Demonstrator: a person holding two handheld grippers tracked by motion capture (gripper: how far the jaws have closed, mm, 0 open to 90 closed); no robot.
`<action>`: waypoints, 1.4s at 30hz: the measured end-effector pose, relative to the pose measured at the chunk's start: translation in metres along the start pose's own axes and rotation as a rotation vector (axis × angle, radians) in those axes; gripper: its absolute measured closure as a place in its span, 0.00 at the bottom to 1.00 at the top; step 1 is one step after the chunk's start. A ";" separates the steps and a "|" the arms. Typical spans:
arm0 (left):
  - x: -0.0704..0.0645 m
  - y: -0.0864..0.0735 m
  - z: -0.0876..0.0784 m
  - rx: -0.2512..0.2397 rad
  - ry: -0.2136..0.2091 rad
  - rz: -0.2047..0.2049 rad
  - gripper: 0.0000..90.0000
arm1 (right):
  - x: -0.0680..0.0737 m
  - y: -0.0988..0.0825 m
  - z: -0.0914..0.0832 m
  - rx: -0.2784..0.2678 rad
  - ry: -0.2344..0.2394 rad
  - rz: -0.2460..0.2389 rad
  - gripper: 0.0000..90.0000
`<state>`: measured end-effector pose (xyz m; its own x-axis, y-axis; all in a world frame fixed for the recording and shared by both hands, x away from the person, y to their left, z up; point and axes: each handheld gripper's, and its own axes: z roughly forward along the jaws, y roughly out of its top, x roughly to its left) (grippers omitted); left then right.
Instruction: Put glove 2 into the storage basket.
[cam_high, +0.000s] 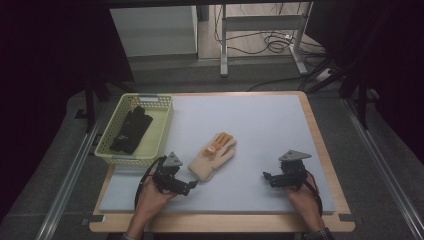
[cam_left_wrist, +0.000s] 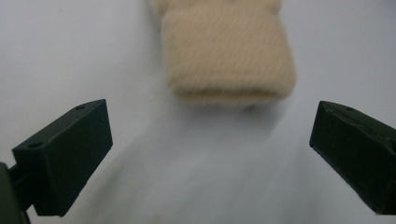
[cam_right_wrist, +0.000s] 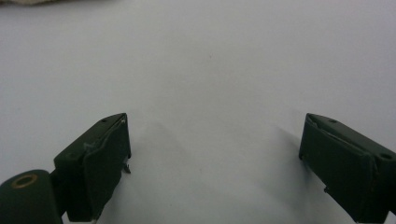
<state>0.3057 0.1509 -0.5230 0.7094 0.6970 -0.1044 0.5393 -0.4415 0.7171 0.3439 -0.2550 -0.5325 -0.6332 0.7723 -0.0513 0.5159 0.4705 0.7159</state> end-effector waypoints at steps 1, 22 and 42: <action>-0.001 0.004 0.001 0.004 -0.001 0.002 0.00 | 0.000 0.000 0.000 0.000 0.000 0.000 0.10; -0.010 0.069 0.074 0.137 0.050 0.050 0.00 | 0.000 0.000 0.000 -0.001 -0.001 -0.001 0.10; -0.011 0.078 0.083 0.195 0.032 0.065 0.46 | 0.000 0.000 0.000 -0.001 -0.003 -0.003 0.10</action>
<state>0.3774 0.0621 -0.5228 0.7323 0.6800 -0.0379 0.5729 -0.5850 0.5741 0.3436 -0.2549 -0.5326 -0.6331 0.7721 -0.0551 0.5137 0.4723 0.7163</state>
